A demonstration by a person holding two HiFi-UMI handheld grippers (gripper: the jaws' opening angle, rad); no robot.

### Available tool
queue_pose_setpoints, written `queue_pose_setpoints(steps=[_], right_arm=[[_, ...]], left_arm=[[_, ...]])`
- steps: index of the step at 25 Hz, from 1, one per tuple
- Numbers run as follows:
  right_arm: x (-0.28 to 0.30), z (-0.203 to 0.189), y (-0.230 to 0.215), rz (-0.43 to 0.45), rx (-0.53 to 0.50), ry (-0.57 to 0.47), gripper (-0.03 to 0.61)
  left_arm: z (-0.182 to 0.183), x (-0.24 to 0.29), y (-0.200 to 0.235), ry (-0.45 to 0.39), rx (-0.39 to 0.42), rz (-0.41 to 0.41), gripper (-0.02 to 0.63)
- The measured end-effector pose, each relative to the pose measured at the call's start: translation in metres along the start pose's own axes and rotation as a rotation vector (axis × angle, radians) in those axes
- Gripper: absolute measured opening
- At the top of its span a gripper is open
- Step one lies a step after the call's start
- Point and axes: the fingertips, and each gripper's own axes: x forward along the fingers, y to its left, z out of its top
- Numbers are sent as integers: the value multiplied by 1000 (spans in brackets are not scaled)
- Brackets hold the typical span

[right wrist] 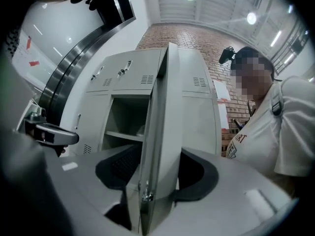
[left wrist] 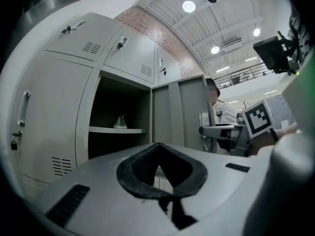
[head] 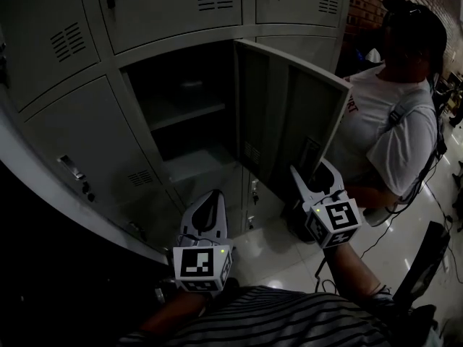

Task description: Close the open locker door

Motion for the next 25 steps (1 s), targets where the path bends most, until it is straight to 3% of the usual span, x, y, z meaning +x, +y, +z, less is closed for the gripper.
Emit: queue_pose_setpoints(steps=[7, 13, 17, 25], right_arm=[[-5, 8, 64, 156, -8, -4, 138], [5, 18, 140, 307, 24, -11, 198], [26, 18, 195, 417, -3, -4, 153], [101, 17, 259, 487, -28, 7, 135]], left_arm=[[-2, -18, 18, -6, -25, 54, 5], [-8, -31, 49, 2, -42, 97, 5], [-10, -34, 83, -3, -51, 143, 5], [-6, -24, 152, 8, -46, 205, 5]])
